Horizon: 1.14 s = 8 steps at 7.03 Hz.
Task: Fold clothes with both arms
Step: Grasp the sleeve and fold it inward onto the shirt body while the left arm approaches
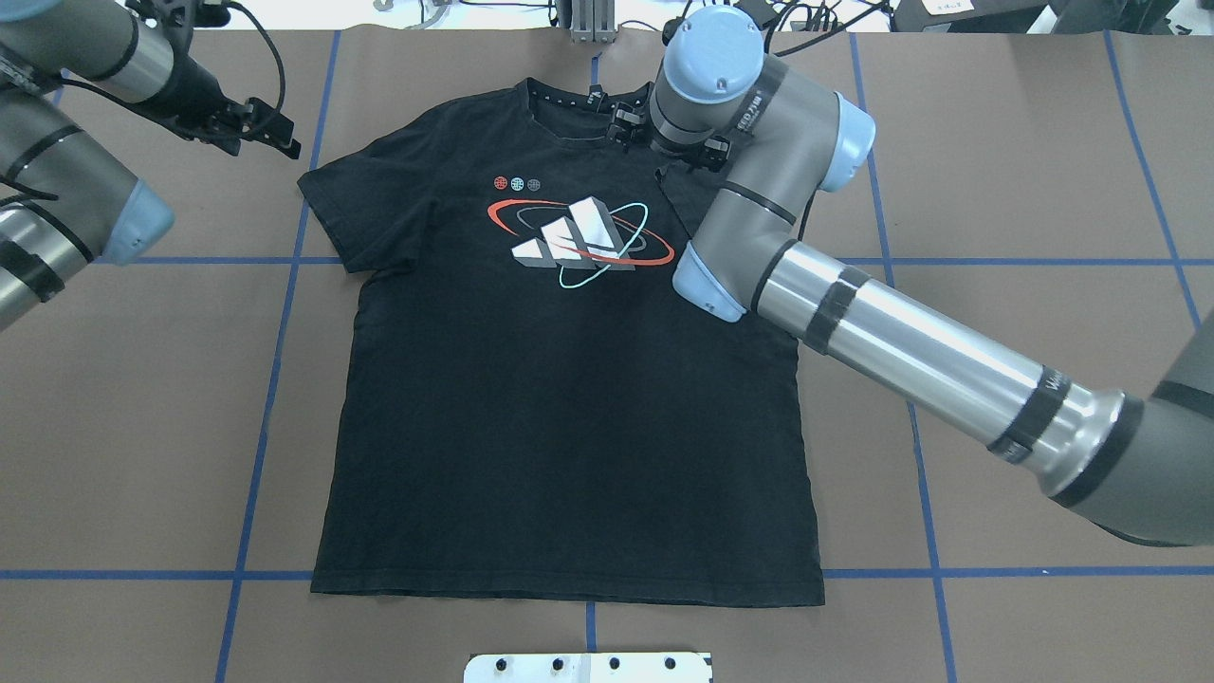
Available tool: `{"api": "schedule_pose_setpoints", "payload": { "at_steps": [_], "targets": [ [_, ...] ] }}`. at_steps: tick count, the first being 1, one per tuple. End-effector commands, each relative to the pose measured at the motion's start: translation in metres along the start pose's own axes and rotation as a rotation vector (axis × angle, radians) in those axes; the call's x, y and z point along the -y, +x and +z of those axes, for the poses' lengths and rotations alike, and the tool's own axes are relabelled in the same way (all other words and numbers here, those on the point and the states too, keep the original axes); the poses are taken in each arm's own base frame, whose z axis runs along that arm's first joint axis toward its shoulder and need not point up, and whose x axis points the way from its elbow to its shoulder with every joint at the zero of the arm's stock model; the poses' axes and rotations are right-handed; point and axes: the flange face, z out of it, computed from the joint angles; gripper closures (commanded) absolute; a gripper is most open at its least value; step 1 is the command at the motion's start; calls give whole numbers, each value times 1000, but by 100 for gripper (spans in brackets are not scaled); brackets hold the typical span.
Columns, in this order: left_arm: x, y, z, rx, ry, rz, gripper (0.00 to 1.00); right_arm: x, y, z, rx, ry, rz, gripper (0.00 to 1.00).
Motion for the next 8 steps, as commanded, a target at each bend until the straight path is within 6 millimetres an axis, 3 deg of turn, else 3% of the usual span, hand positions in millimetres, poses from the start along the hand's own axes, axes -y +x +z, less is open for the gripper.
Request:
{"api": "schedule_pose_setpoints", "payload": {
  "at_steps": [1, 3, 5, 8],
  "targets": [
    [-9, -13, 31, 27, 34, 37, 29, -26, 72, -33, 44, -47, -5, 0],
    [-8, -15, 50, 38, 18, 37, 41, -44, 135, -62, 50, -63, -4, 0],
    [2, -16, 60, 45, 19, 34, 43, -51, 163, -73, 41, -53, 1, 0],
    [9, -20, 63, 72, 55, 41, 47, -52, 178, -74, 27, -42, 3, 0]
  ]
}}
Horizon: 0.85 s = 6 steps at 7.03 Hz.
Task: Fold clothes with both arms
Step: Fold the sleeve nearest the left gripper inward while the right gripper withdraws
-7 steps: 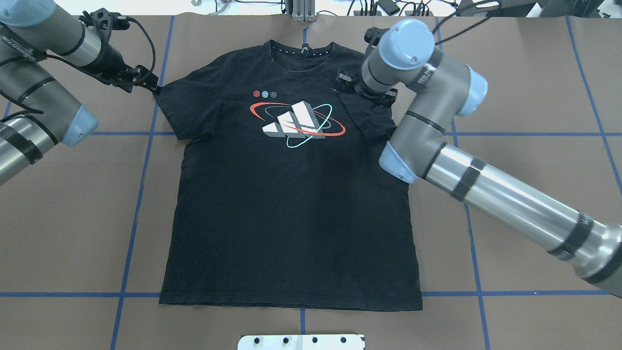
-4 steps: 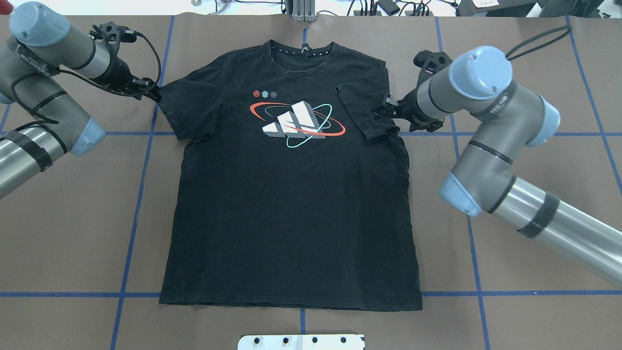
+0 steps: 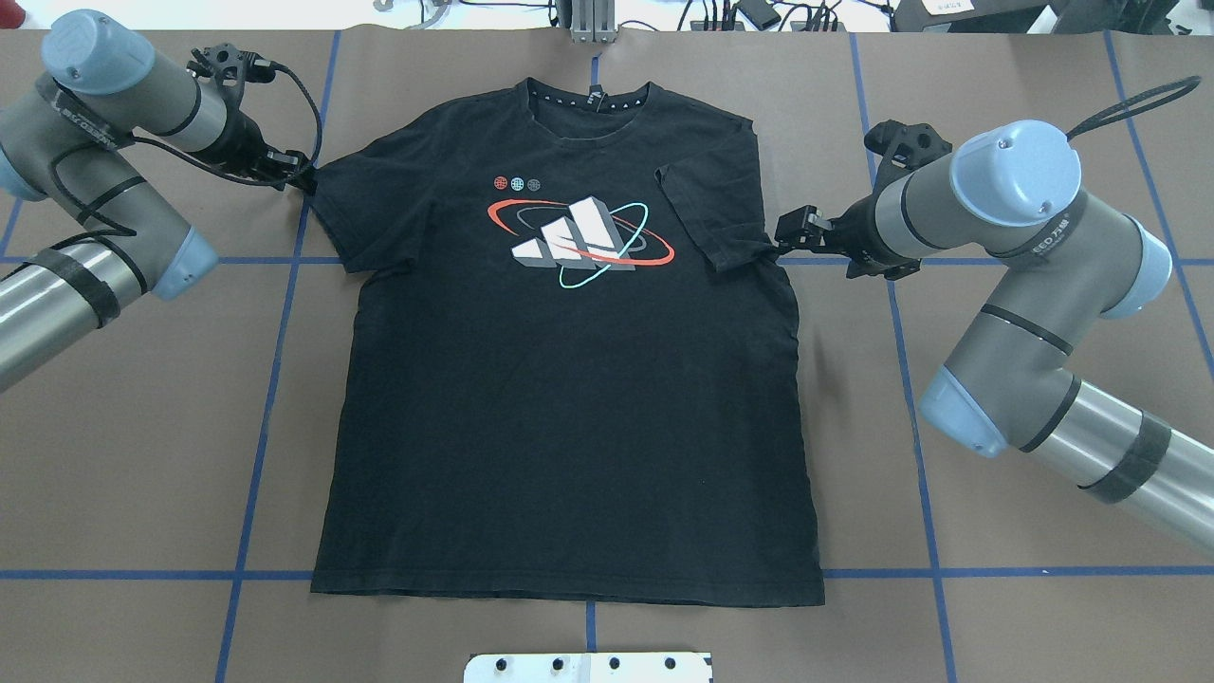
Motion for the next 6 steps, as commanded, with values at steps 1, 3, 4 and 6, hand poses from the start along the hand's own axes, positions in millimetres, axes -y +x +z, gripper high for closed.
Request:
{"api": "schedule_pose_setpoints", "payload": {
  "at_steps": [1, 3, 4, 6],
  "targets": [
    [7, 3, 1, 6, 7, 1, 52, 2, 7, -1, -7, 7, 2, 0],
    [5, 2, 5, 8, 2, 0, 52, 5, 9, -2, -9, 12, 2, 0],
    [6, 3, 5, 7, 3, 1, 52, 5, 9, -2, -9, 12, 2, 0],
    [6, 3, 5, 8, 2, 0, 87, 5, 9, -2, -9, 12, 2, 0]
  ]
}}
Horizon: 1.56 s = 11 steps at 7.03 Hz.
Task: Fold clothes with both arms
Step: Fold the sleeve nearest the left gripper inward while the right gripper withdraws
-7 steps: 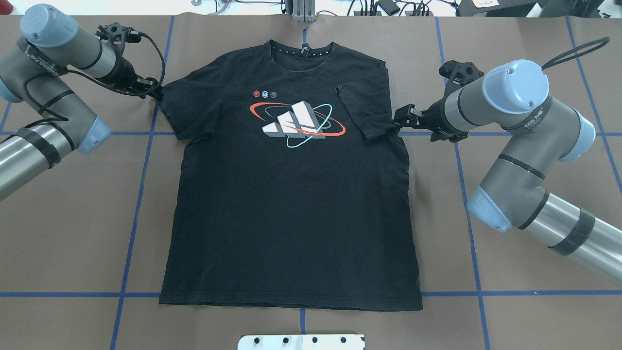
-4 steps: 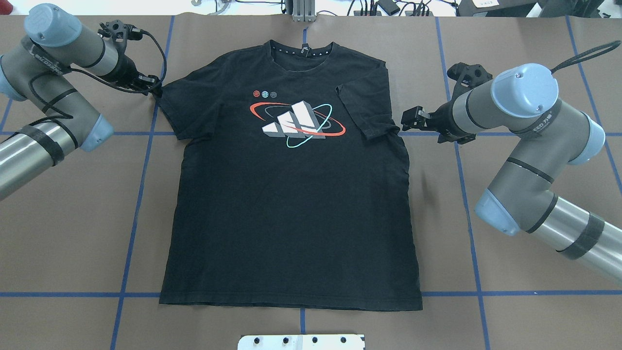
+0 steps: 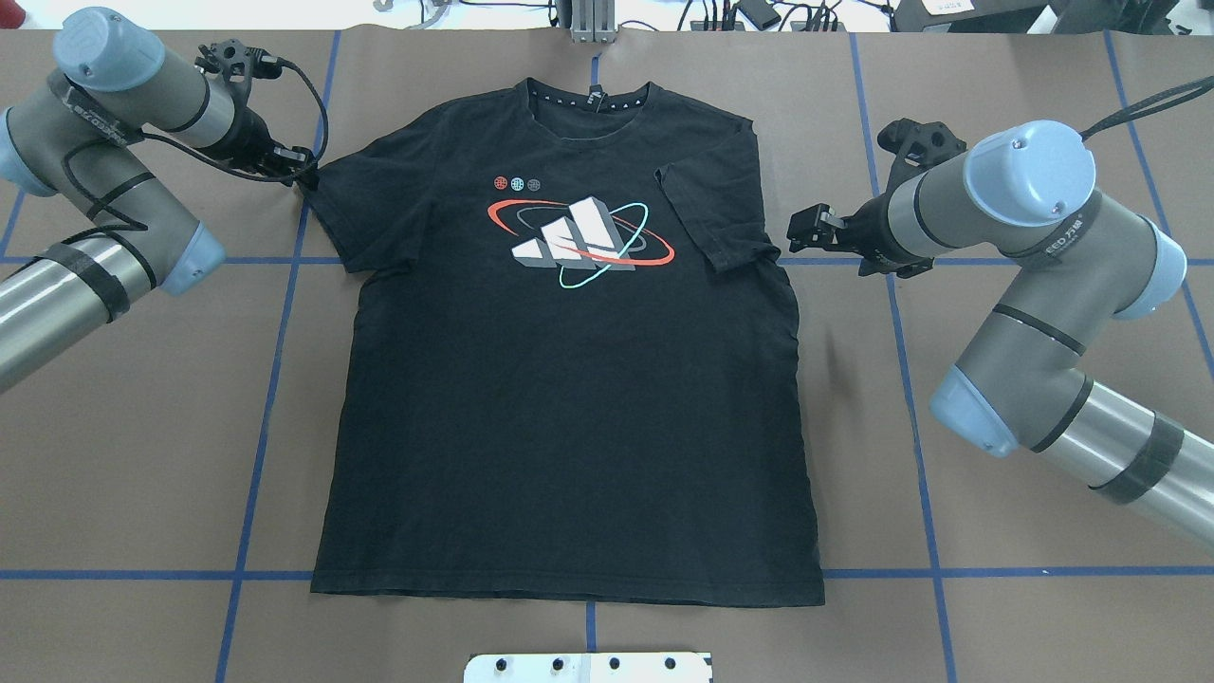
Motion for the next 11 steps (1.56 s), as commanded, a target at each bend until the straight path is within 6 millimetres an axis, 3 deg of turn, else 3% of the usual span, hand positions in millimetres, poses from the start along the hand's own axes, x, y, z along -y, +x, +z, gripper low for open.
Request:
{"api": "schedule_pose_setpoints", "payload": {
  "at_steps": [1, 3, 4, 5, 7, 8, 9, 10, 11],
  "targets": [
    [0, 0, 0, 0, 0, 0, 96, 0, -1, -1, 3, -1, -1, 0],
    [2, 3, -4, -5, 6, -4, 100, 4, -1, -3, 5, 1, 3, 0],
    [11, 15, -20, -31, 24, 1, 100, 8, 0, -6, 8, 0, 6, 0],
    [19, 38, -48, -89, 43, -2, 100, 9, 2, -7, 7, 1, 9, 0],
    [32, 101, -83, -176, 33, -146, 100, 33, 19, -22, 12, -32, 37, 0],
    [46, 148, -86, -210, 30, -200, 100, 39, 35, -26, 6, -45, 38, 0],
    [49, 186, -62, -206, 3, -236, 100, 41, 41, -26, 1, -45, 29, 0],
    [67, 205, -55, -174, 39, -247, 100, 41, 41, -25, -1, -45, 25, 0],
    [68, 214, -41, -143, 72, -270, 100, 41, 49, -25, -7, -49, 31, 0]
  ]
}}
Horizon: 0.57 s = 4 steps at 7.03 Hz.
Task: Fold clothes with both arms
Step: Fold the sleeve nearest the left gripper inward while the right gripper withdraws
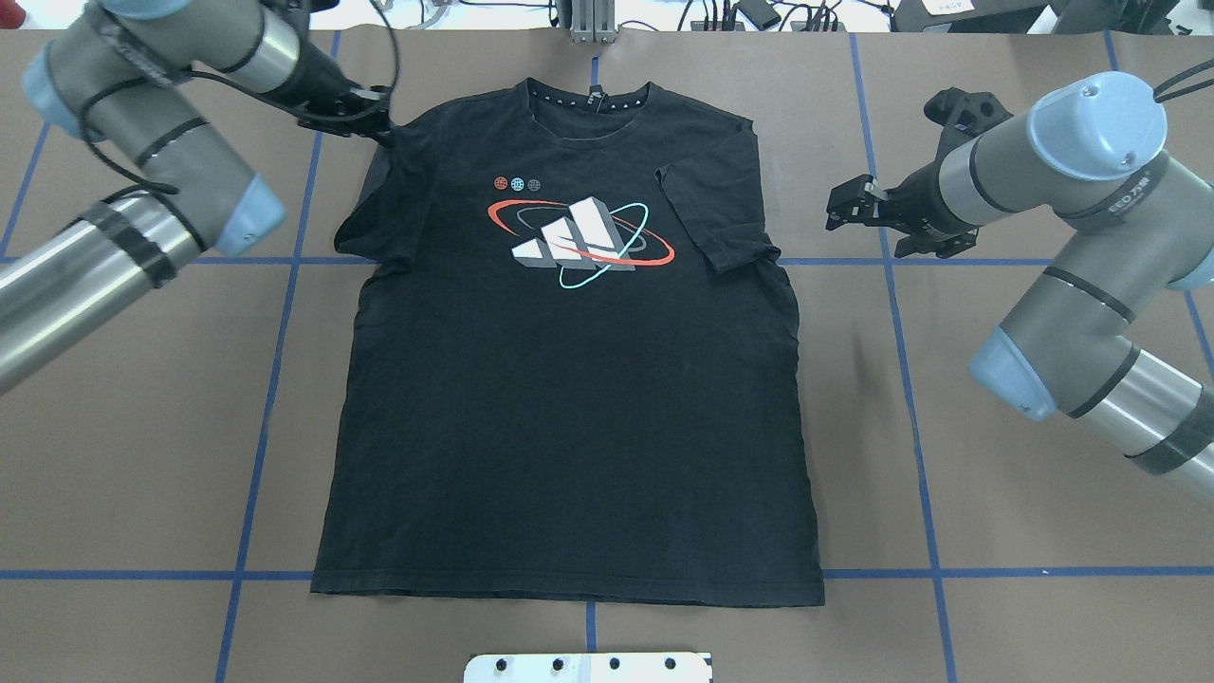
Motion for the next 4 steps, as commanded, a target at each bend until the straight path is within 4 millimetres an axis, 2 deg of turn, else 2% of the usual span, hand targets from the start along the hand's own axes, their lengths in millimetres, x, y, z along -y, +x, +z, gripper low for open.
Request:
{"api": "schedule_pose_setpoints", "payload": {
  "at_steps": [1, 2, 3, 4],
  "targets": [
    [-2, 20, 24, 32, 43, -22, 100, 2, 8, -1, -7, -2, 5, 0],
    [-2, 21, 26, 34, 43, -23, 100, 3, 9, -1, -8, 0, 8, 0],
    [-2, 28, 25, 26, 43, -35, 62, 3, 8, -2, -6, 1, 5, 0],
    [-1, 34, 22, 16, 46, -40, 1, 3, 6, -3, -3, 4, 3, 0]
  ]
}}
